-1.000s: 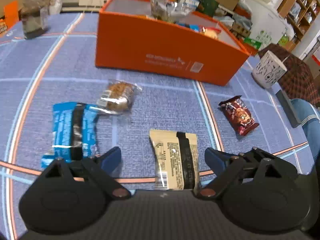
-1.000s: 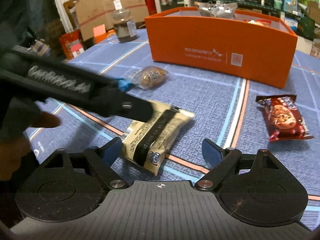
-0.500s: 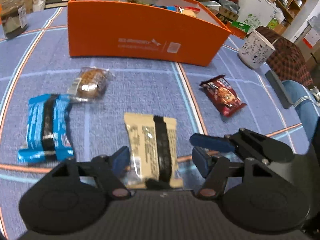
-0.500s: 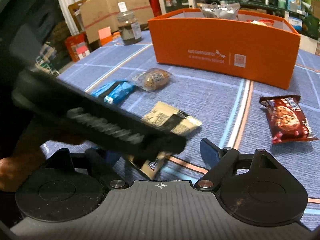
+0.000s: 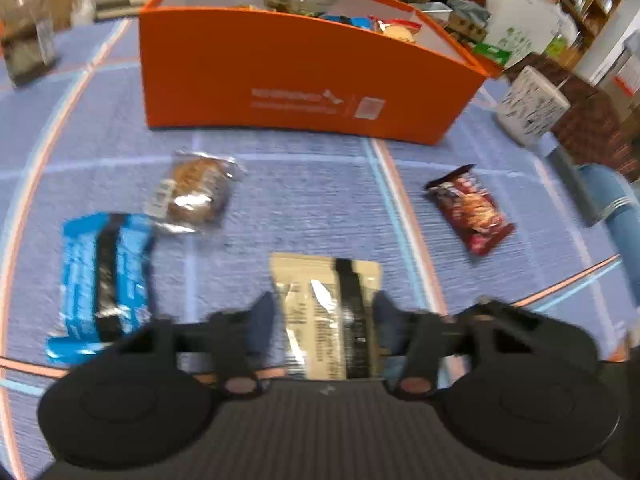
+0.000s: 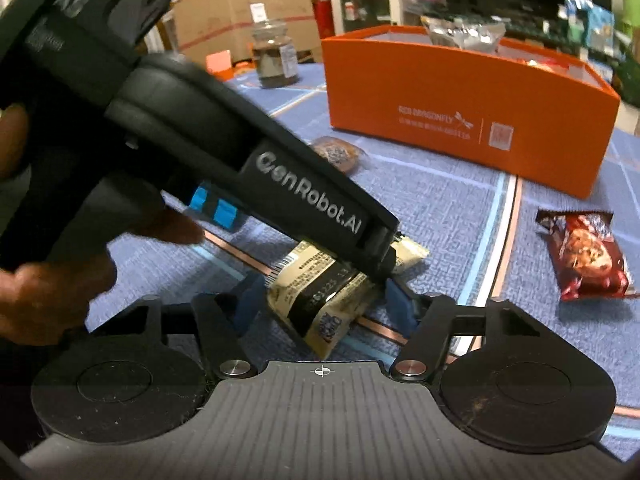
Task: Organize snacks
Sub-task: 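Grasp the beige bar with the left tool while the right reaches toward it, then carry the beige bar over the orange box and open the left tool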
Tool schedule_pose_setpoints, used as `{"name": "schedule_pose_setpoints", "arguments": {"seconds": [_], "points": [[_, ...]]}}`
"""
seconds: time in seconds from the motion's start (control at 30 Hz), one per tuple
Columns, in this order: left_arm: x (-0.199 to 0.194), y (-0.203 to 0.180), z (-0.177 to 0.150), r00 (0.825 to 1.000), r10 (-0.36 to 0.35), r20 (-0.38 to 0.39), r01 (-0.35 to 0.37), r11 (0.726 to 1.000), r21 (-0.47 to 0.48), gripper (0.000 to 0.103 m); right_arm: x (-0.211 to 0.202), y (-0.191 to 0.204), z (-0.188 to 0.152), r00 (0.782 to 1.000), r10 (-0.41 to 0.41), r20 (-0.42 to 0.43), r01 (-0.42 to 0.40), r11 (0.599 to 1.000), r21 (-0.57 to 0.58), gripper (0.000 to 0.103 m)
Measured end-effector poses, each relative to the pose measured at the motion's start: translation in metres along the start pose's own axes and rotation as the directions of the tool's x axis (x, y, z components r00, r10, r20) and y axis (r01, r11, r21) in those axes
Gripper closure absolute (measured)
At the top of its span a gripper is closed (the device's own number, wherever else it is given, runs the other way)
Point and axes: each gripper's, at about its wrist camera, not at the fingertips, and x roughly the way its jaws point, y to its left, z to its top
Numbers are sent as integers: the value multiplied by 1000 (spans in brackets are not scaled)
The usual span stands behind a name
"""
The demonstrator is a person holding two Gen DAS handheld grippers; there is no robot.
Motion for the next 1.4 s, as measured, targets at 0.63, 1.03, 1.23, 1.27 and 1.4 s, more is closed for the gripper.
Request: {"name": "schedule_pose_setpoints", "arguments": {"seconds": [0.63,1.03,1.23,1.27,1.4], "points": [[-26,-63,151,967,10,254,-32,996,79,63,-26,-82,130,975,-111,191,110,994,20,68],[50,-46,198,972,96,215,-126,983,132,43,54,-159,160,985,-106,134,86,986,142,68],[14,-43,170,944,97,315,-146,980,137,28,29,-168,139,977,-110,185,59,963,261,54],[-3,-42,160,930,94,354,-150,979,135,27,18,-166,136,972,-117,205,59,960,273,49],[-55,-25,115,897,98,432,-151,984,90,23,-27,-136,117,948,-128,292,41,957,288,26]]}}
